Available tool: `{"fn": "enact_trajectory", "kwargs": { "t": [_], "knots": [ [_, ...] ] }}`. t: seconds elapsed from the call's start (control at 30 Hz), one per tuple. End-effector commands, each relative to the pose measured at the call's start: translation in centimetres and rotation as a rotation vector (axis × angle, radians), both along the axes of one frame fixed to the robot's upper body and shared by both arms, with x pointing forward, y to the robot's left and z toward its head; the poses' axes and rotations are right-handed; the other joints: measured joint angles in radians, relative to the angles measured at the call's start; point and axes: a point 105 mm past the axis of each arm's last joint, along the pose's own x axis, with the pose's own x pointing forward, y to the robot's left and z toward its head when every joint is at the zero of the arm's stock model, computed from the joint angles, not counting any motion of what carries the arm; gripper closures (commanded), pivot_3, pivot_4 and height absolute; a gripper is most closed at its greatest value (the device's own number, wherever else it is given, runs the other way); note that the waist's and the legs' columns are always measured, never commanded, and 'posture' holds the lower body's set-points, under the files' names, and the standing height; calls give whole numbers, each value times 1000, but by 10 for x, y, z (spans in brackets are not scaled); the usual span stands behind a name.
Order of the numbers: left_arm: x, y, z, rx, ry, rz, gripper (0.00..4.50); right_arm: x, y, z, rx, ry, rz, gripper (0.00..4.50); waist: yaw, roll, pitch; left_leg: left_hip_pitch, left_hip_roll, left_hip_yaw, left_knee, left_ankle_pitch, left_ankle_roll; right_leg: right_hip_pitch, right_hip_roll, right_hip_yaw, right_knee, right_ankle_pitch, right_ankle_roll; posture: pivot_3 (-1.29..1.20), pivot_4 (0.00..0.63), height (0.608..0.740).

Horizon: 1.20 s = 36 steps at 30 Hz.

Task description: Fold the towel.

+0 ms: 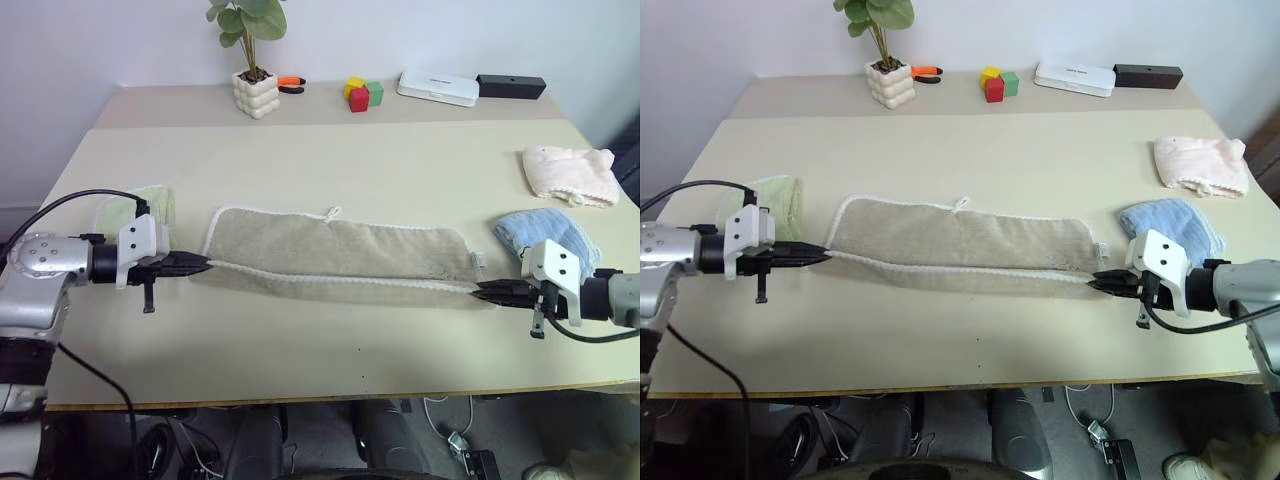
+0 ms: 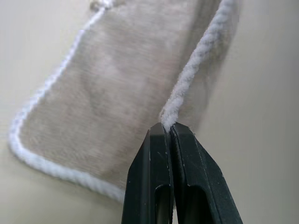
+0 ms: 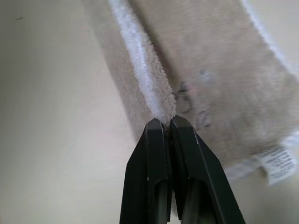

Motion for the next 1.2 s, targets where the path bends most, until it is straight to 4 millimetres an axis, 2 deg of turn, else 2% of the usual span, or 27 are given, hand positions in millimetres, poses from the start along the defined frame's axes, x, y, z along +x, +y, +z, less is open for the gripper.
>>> {"fn": "enact_trajectory", "kwargs": {
  "t": [0.03, 0.2, 0.27, 0.4, 0.83, 1.03, 1.2],
  "knots": [
    [20, 0, 9, 4, -74, 19, 4500, 15, 0, 8, 5, -62, -11, 4464, 1, 0, 0, 0, 0, 0, 0, 0, 0, 0, 0, 0, 0, 0, 0, 0, 150, 740],
    [58, -9, 14, -50, -143, 83, 4500, 52, 0, 15, 20, -173, -75, 4464, 0, 0, 0, 1, 0, 0, 1, 0, 0, 1, 0, 0, 0, 0, 0, 0, 150, 740],
    [64, -10, 12, -57, -143, 95, 4500, 57, 0, 15, 16, -184, -74, 4464, 0, 0, 0, 1, 0, 0, 0, 0, 0, 1, 0, 0, 0, 0, 0, 0, 150, 740],
    [81, -19, 10, -75, -158, 133, 4500, 79, 1, 17, 30, -247, -114, 4464, -1, 0, 0, 0, -1, 0, 0, -1, 2, 1, 0, 0, -1, 0, 1, 0, 150, 740],
    [97, -19, 7, -68, -186, 216, 4500, 92, -10, 11, 19, -282, -153, 4464, -1, 0, 0, 0, -1, 0, 0, -1, 2, 1, 0, 0, 0, 0, 1, 0, 150, 740],
    [99, -15, 8, -81, -184, 248, 4500, 94, -18, 19, 19, -315, -185, 4464, -1, 0, 0, 1, -1, 0, 0, -1, 2, 1, 0, 0, 0, 0, 1, 0, 150, 740],
    [104, -19, 2, -82, -203, 284, 4500, 98, -2, 8, 39, -317, -166, 4464, -1, 0, 0, 1, -1, -1, 0, -1, 2, 1, 0, 0, 0, 0, 1, 0, 150, 740]
  ]
}}
